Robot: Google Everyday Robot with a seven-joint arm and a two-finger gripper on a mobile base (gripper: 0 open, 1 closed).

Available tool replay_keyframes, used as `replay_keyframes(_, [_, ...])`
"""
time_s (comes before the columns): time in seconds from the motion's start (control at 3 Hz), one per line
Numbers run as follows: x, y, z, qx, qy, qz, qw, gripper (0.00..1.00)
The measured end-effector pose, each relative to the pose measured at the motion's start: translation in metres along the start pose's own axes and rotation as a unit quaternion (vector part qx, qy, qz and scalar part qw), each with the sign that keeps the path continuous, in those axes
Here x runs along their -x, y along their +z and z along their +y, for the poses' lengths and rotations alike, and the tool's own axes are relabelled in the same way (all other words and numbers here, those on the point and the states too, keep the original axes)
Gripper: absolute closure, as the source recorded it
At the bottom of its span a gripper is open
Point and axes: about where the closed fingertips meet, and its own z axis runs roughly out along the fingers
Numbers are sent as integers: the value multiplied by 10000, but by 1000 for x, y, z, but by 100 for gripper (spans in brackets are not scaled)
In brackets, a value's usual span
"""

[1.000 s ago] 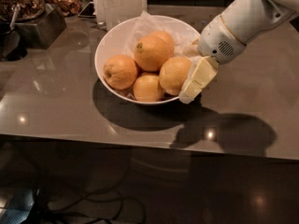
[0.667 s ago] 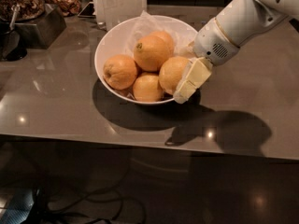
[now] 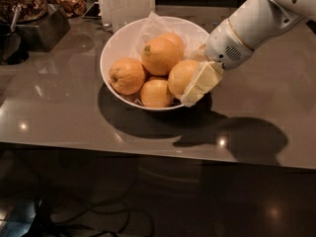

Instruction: Pick orange from white bowl

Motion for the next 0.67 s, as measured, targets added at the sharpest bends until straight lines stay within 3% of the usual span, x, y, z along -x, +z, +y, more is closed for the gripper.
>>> replay_keyframes(0.67, [0,0,0,0,0,0,10000,62])
